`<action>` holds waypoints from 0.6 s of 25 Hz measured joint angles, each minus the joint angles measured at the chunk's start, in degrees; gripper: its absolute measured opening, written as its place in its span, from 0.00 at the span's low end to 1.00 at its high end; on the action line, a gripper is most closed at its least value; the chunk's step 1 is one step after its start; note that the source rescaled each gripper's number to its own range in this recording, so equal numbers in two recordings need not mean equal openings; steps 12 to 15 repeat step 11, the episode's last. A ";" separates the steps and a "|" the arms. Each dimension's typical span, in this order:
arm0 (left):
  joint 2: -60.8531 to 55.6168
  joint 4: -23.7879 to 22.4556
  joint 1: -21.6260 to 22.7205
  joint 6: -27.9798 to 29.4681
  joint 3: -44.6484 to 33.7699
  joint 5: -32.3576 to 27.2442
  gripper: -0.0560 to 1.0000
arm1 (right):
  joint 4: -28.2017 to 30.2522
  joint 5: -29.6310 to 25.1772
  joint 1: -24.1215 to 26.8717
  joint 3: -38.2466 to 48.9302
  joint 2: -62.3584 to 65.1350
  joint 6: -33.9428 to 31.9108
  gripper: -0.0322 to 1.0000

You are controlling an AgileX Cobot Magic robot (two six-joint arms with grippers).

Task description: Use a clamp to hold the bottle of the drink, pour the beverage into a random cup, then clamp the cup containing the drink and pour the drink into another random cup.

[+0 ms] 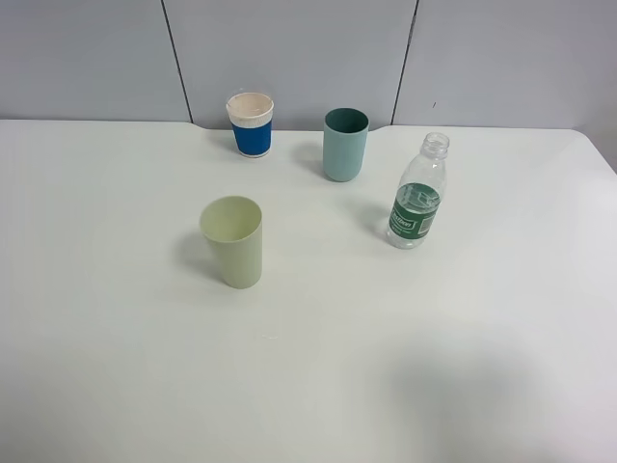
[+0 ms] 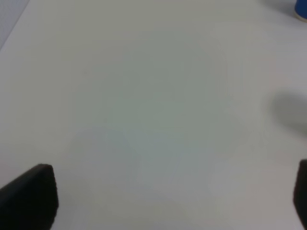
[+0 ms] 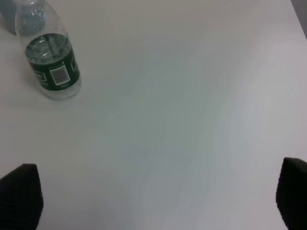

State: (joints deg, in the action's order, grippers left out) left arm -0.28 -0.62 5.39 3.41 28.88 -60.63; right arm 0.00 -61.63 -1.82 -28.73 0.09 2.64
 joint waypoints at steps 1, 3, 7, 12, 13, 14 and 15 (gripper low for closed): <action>0.00 0.00 0.00 0.00 0.00 0.00 1.00 | 0.00 0.00 0.00 0.00 0.00 0.00 0.94; 0.00 0.00 0.00 -0.09 0.00 0.00 1.00 | 0.00 0.00 0.00 0.00 0.00 0.00 0.94; 0.00 0.00 0.00 -0.09 0.00 0.00 1.00 | 0.00 0.00 0.00 0.00 0.00 0.00 0.94; 0.00 0.00 0.00 -0.13 0.00 0.00 1.00 | 0.00 0.00 0.00 0.00 0.00 0.00 0.94; 0.00 0.00 0.00 -0.13 0.00 0.00 1.00 | 0.00 0.00 0.00 0.00 0.00 0.00 0.94; 0.00 0.00 0.00 -0.13 0.00 0.00 1.00 | 0.00 0.00 0.00 0.00 0.00 0.00 0.94; 0.00 0.00 0.00 -0.13 0.00 0.00 1.00 | 0.00 0.00 0.00 0.00 0.00 0.00 0.94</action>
